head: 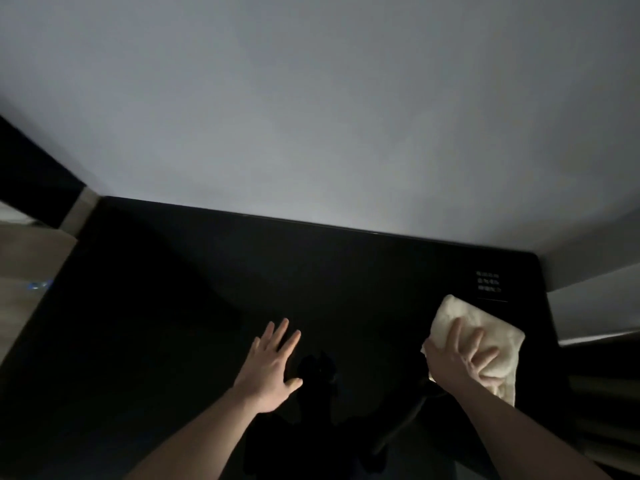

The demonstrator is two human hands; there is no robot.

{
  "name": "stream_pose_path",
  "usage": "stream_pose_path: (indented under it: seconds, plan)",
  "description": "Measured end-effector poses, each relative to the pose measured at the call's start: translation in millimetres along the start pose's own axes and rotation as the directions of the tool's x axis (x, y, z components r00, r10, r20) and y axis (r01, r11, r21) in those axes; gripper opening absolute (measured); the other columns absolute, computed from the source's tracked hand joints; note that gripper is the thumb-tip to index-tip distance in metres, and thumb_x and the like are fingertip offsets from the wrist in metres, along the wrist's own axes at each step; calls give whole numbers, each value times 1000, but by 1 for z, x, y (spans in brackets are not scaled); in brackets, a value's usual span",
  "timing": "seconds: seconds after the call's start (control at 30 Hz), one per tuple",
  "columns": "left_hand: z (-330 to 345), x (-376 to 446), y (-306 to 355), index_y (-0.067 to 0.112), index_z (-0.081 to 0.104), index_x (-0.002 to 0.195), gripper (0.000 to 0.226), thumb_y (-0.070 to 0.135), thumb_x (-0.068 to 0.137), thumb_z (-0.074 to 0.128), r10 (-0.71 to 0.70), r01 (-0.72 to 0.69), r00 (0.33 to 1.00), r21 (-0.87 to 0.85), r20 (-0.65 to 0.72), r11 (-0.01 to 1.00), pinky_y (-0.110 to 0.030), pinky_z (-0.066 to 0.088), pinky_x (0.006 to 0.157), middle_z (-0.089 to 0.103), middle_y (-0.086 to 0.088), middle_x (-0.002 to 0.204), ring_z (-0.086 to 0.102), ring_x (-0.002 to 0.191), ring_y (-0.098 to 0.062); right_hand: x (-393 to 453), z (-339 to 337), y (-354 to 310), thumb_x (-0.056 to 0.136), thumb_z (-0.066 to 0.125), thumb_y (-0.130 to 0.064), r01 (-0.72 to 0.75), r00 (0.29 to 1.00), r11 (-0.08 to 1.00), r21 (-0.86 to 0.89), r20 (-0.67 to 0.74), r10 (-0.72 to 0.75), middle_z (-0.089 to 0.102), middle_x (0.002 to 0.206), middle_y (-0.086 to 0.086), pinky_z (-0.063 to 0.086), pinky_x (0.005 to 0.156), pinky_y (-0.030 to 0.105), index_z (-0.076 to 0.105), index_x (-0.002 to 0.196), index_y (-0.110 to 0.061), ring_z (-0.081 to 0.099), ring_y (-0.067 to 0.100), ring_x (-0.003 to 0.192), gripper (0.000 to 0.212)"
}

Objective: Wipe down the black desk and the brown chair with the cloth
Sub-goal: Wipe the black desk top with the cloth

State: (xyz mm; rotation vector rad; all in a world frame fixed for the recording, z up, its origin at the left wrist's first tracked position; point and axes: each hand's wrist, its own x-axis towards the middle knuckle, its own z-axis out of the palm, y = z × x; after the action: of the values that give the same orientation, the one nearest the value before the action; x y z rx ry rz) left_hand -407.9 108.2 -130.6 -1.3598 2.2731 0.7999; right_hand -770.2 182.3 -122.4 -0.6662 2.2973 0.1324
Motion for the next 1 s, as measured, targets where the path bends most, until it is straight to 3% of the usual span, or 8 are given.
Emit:
stream_pose_path:
  seconds: [0.1, 0.3, 0.57, 0.73, 1.0]
  plan:
    - [-7, -29, -48, 32, 1, 168, 93, 55, 101, 60, -18, 17, 1000, 36, 18, 999, -53, 4, 131, -25, 1, 173, -18, 161, -29, -34, 46, -65, 98, 33, -73, 7, 999, 999, -35, 42, -5, -35, 170, 5, -13, 115, 80, -21, 163, -42, -40, 47, 149, 91]
    - [-18, -85, -149, 35, -5, 167, 98, 46, 100, 66, -152, 148, 987, 68, 61, 987, -59, 13, 129, -23, 1, 174, -13, 161, -33, -108, 112, -161, 100, 33, -72, 184, 970, 977, -108, 181, -163, -48, 162, 7, -14, 112, 82, -31, 158, -41, -46, 48, 144, 92]
    - [-20, -92, -148, 33, -5, 168, 108, 43, 95, 74, -220, 220, 972, 12, 85, 976, -57, 23, 129, -23, 0, 174, -12, 161, -36, -115, 86, -114, 102, 31, -73, 368, 925, 915, -168, 172, -340, -40, 167, -9, 3, 122, 74, -26, 160, -45, -30, 32, 157, 87]
    - [-18, -94, -130, 33, 4, 169, 103, 43, 94, 75, -202, 207, 972, -24, 121, 978, -51, 25, 129, -17, 2, 175, -8, 162, -31, -109, 79, -112, 97, 40, -78, 330, 937, 938, -109, 155, -312, -44, 164, -8, 1, 121, 76, -24, 163, -35, -34, 35, 155, 102]
    - [-42, -103, -173, 33, 6, 169, 105, 47, 92, 77, -283, 288, 957, -100, 58, 952, -51, 28, 128, -16, 3, 175, -5, 162, -32, -107, 91, -136, 84, 52, -82, 208, 975, 978, -17, 89, -206, -41, 164, -12, -5, 115, 80, -22, 160, -46, -38, 35, 153, 112]
